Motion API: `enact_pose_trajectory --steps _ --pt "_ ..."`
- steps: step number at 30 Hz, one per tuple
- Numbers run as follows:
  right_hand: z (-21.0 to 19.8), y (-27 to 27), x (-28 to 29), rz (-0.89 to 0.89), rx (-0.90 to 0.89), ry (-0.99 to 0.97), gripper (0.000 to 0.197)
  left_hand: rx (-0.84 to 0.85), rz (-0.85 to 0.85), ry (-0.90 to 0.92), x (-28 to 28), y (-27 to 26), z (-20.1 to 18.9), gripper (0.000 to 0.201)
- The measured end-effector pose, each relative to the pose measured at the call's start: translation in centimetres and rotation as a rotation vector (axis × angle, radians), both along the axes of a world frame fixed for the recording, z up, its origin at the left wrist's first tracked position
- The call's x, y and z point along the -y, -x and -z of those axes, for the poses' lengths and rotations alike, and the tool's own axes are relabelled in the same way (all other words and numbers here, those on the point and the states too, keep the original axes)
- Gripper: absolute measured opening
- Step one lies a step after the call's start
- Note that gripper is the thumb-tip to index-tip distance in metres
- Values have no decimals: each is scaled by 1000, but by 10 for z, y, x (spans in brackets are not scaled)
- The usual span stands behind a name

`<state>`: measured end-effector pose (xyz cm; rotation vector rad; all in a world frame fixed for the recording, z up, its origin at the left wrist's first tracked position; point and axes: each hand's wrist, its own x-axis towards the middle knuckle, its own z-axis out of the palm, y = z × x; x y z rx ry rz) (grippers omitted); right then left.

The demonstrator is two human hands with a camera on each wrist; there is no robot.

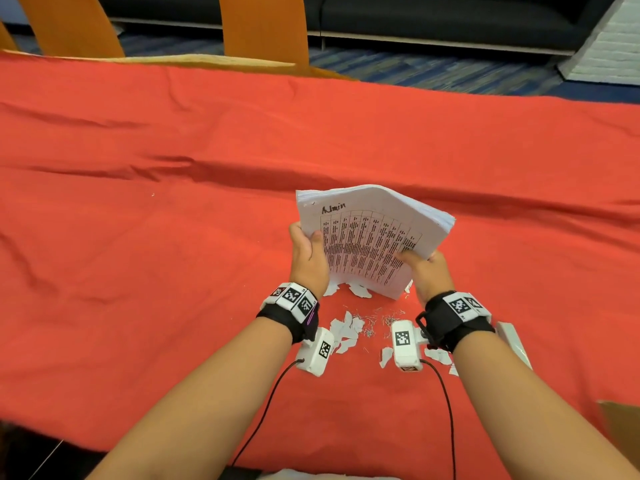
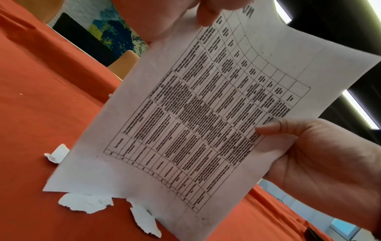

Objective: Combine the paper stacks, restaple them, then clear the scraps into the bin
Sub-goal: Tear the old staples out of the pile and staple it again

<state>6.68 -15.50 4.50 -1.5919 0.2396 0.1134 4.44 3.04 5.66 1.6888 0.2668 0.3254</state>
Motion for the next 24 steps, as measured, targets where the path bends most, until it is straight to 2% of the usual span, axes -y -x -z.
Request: enact_pose_trajectory --steps 6,8,11,14,17,21,24 --pt "-14 -9 5 10 34 80 29 9 29 -101 -3 -10 -15 1" --pt "-26 -11 14 -16 79 106 28 24 53 -119 -8 -14 -29 7" --pt "-45 -11 27 -68 111 102 28 25 98 -86 -15 -18 -51 12" --pt "-51 -1 32 -126 46 48 24 -49 127 -4 -20 -19 -55 19" --pt "-29 20 30 -164 -100 95 22 -250 129 -53 -25 -10 -29 17" --pt "22 50 21 -235 -345 70 21 -565 180 -91 -28 20 38 36" --pt "57 56 21 -214 -428 87 24 -638 206 -85 -24 35 68 38"
